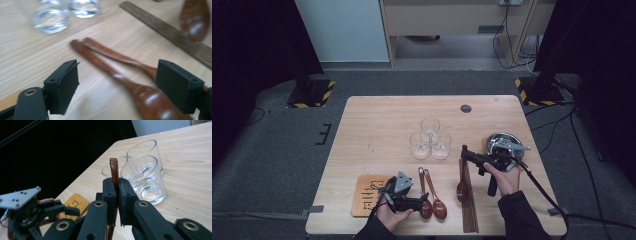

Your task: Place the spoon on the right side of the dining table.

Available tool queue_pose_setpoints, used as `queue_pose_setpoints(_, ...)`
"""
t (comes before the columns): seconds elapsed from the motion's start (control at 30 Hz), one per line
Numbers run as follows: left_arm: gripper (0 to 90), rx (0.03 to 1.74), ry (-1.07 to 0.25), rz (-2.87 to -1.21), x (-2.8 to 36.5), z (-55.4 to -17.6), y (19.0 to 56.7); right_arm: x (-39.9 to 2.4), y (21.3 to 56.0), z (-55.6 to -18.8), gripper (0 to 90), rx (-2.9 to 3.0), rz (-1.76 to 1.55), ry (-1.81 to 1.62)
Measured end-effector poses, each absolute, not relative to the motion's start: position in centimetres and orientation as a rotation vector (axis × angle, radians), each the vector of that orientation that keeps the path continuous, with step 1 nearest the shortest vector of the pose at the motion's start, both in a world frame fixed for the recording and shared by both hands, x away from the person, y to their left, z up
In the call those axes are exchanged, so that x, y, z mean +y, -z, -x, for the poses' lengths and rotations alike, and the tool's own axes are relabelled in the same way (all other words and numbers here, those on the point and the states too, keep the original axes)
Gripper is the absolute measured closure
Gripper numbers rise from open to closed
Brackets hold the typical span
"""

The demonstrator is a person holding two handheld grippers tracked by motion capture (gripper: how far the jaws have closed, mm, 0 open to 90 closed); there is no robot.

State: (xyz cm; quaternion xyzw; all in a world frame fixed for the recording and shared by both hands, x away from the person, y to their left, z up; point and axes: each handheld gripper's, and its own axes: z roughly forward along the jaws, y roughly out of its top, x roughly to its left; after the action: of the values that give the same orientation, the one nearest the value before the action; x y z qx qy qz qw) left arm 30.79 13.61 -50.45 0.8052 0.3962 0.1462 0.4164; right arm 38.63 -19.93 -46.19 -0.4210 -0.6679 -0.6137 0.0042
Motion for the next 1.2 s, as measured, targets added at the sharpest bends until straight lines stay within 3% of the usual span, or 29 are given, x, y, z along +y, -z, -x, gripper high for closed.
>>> queue_pose_setpoints(0.5, 14.8, 1.234, -0.472, -1.915, 20.8, -32.7, 50.5, -21.0, 45.6, -38.8, 85.4, -2.106, 1.359, 1.972)
queue_pose_setpoints(1.2, 11.2, 1.452, -0.577, -1.926, 25.2, -35.1, 52.5, -22.5, 44.6, -39.0, 85.4, -2.101, 1.422, 2.062)
